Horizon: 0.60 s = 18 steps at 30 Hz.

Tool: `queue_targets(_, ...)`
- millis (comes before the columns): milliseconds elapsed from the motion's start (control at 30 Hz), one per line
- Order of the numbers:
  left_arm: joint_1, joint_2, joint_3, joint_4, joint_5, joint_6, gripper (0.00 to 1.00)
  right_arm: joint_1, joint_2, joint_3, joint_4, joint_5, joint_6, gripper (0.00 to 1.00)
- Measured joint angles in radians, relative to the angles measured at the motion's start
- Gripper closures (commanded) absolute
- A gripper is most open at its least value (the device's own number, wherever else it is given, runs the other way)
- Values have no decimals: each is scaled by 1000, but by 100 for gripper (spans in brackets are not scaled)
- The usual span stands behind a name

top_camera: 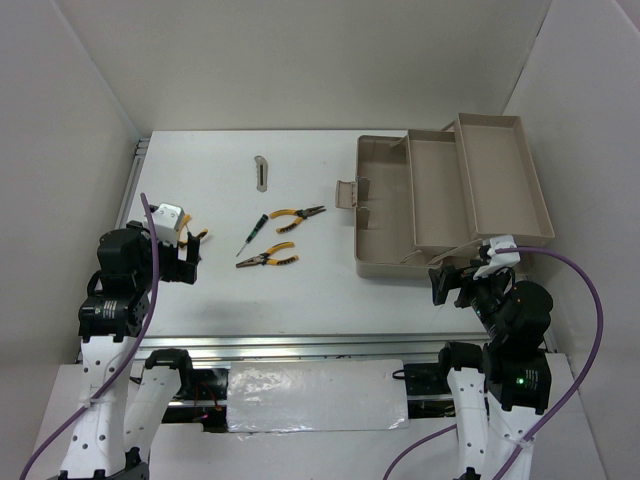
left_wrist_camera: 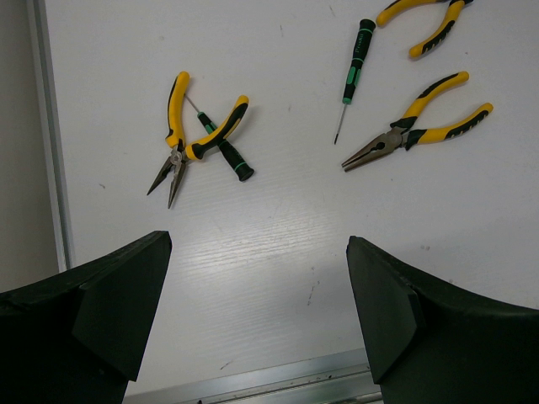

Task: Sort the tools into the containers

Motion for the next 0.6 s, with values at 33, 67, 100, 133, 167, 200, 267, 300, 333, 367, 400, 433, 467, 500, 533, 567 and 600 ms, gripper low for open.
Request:
queue_targets(33,2,-2,0,-2,4,3,1,0,0,0,0,0,0,0)
queue_targets(67,2,-5,0,-2,3,2,1,0,0,0,0,0,0,0)
queue_targets(100,3,-10,0,-1,2,2,1,0,0,0,0,0,0,0)
queue_targets(133,3,-10,0,-2,-1,2,1,0,0,0,0,0,0,0)
queue_targets(167,3,-14,0,-1,-4,2,1,0,0,0,0,0,0,0)
queue_targets(200,4,-16,0,-1,-5,2,1,0,0,0,0,0,0,0)
queue_targets(267,4,-8,1,-2,-5,2,1,0,0,0,0,0,0,0)
queue_targets(300,4,2,2,-2,-6,1,1,0,1,0,0,0,0,0)
queue_targets(333,4,13,4,-2,-10,-3,1,0,2,0,1,0,1,0)
queue_targets(367,4,25,5,-1,-18,-8,1,0,2,0,1,0,2,0)
queue_targets(400,4,38,6,-1,-33,-20,1,0,4,0,2,1,4,0)
queue_targets(433,4,52,10,-1,-47,-30,1,0,5,0,2,1,4,0)
queue_targets(467,4,67,13,-1,-58,-39,1,0,8,0,2,1,6,0)
queue_targets(500,4,85,19,-1,-72,-53,1,0,10,0,2,1,7,0)
queue_targets(533,4,97,26,-2,-87,-62,1,0,13,0,3,1,7,0)
queue_targets(567,4,130,42,-1,-98,-76,1,0,16,0,3,1,7,0)
queue_targets(600,4,153,61,-6,-107,-82,1,0,18,0,3,1,7,0)
